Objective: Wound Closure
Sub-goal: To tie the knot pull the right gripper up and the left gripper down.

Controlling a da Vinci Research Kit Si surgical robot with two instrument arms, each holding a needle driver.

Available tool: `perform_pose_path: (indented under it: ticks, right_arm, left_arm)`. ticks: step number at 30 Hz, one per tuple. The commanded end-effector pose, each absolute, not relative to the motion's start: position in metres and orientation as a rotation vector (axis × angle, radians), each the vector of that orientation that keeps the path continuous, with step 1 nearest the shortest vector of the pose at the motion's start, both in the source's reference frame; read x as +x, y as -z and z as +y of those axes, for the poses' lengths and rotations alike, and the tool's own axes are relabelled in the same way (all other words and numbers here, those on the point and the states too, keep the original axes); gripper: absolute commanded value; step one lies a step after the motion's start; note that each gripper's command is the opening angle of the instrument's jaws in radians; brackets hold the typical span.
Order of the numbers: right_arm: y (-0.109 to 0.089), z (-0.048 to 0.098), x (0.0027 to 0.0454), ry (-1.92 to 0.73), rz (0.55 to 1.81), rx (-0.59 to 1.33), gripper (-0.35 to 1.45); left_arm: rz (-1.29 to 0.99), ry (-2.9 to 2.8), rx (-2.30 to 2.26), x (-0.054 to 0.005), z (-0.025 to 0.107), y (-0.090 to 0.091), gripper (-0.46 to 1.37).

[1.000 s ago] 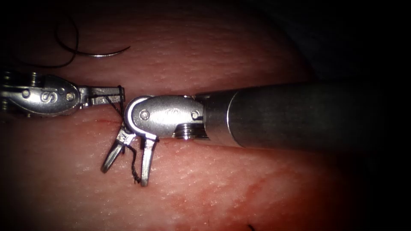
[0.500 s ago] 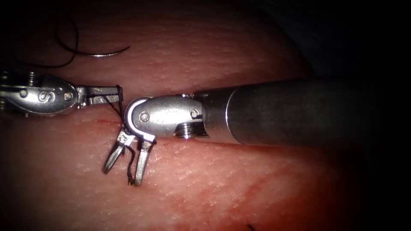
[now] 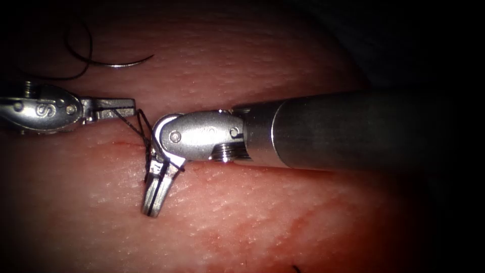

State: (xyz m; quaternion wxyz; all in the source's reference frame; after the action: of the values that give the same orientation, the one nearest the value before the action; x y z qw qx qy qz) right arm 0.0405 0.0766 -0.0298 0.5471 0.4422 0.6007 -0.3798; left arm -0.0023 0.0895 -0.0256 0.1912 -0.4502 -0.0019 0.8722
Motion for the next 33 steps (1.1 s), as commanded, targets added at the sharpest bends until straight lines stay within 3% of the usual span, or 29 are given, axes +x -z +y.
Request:
perform_pose_path:
  ticks: [1, 18, 33]
  right_arm:
    - [0.0298, 0.0768, 0.0404, 0.888, 1.428, 1.040, -0.35]
    - [0.0294, 0.0805, 0.0397, 0.726, 1.484, 0.972, -0.35]
    - [0.0283, 0.0827, 0.0391, 0.558, 1.454, 0.963, -0.35]
  left_arm:
    - [-0.015, -2.453, -1.267, -0.0023, 0.0895, 0.0256, -0.35]
    - [-0.023, -2.473, -1.243, -0.0019, 0.0858, 0.0272, -0.35]
    - [-0.025, -2.495, -1.244, -0.0021, 0.0826, 0.0300, -0.35]
